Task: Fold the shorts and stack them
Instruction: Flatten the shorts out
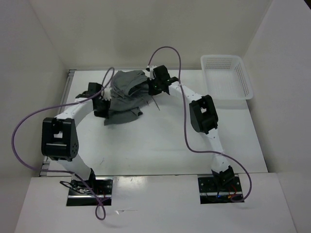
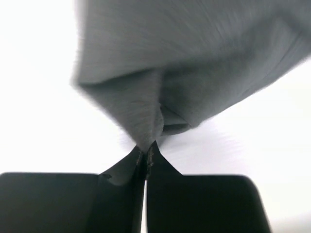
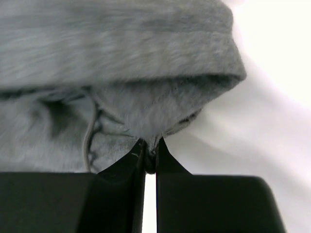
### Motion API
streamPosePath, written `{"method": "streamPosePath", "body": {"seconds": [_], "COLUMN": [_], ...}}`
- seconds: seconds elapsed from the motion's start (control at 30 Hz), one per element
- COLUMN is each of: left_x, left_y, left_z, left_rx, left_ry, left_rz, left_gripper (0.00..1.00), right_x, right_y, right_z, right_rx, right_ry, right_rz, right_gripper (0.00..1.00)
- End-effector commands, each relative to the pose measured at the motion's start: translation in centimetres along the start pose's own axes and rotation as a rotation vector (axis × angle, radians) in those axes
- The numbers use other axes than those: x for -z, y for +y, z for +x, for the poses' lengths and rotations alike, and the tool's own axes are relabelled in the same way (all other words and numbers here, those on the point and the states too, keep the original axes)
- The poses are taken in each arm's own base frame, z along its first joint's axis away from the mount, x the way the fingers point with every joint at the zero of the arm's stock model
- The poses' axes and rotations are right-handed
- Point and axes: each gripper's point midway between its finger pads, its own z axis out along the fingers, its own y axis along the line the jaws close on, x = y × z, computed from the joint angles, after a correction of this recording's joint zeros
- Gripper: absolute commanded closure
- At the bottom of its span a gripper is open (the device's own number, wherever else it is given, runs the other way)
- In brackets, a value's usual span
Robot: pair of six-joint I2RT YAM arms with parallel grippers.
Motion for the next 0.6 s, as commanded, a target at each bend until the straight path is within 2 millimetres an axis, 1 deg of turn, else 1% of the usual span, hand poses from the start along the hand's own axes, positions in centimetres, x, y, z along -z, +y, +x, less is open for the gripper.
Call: {"method": "streamPosePath", "body": {"seconds": [0.0,0.03,0.07,0.1,0.13,0.17,0.2,0.23,0.27,0.3,0.33,0.37,0.4,0.43,0.5,0.53,0.57], "left_x": [8.9,11.3,12.9,14.3,16.6,17.6,18.6,20.7,21.7,22.7,24.4,25.6,26.7,27.9,29.4,29.2,29.1], "left_y": [4.9,5.5,6.5,6.8,6.7,6.7,6.5,6.3,6.2,6.0,5.8,5.7,5.5,4.9,4.0,3.2,3.1], "left_z": [-8.1,-9.2,-9.6,-9.8,-10.3,-10.2,-10.3,-10.4,-10.3,-10.4,-10.3,-10.5,-10.7,-10.6,-10.4,-10.4,-10.4], "left_rx": [0.017,0.028,0.047,0.053,0.054,0.055,0.054,0.056,0.058,0.057,0.059,0.062,0.061,0.052,0.038,0.021,0.016], "left_ry": [-0.305,-0.37,-0.4,-0.423,-0.481,-0.499,-0.525,-0.576,-0.6,-0.621,-0.659,-0.686,-0.715,-0.752,-0.797,-0.799,-0.799], "left_rz": [-0.265,-0.297,-0.328,-0.362,-0.385,-0.398,-0.4,-0.417,-0.43,-0.431,-0.444,-0.455,-0.457,-0.442,-0.417,-0.388,-0.378], "left_gripper": [1.0,1.0,1.0,1.0,1.0,1.0,1.0,1.0,1.0,1.0,1.0,1.0,1.0,1.0,1.0,1.0,1.0], "right_x": [10.2,11.9,16.1,17.2,18.9,21.9,23.2,24.6,27.6,28.2,29.1,30.6,31.4,31.7,32.9,33.3,34.1], "right_y": [0.6,0.9,1.6,1.5,1.5,2.7,3.3,3.8,5.2,5.6,6.0,6.7,7.1,7.2,8.0,8.1,8.5], "right_z": [-7.4,-7.6,-9.7,-7.4,-6.9,-6.0,-4.9,-3.2,-3.3,-1.2,-0.1,0.4,0.4,1.0,0.5,0.4,-1.0], "right_rx": [0.097,0.115,0.148,0.158,0.228,0.266,0.289,0.307,0.318,0.305,0.297,0.3,0.291,0.284,0.272,0.27,0.276], "right_ry": [-0.145,-0.148,-0.206,-0.146,-0.136,-0.134,-0.116,-0.079,-0.112,-0.076,-0.056,-0.066,-0.071,-0.054,-0.073,-0.069,-0.106], "right_rz": [-0.014,-0.045,-0.06,-0.076,-0.09,-0.129,-0.153,-0.18,-0.215,-0.238,-0.257,-0.277,-0.288,-0.29,-0.314,-0.315,-0.322], "right_gripper": [1.0,1.0,1.0,1.0,1.0,1.0,1.0,1.0,1.0,1.0,1.0,1.0,1.0,1.0,1.0,1.0,1.0]}}
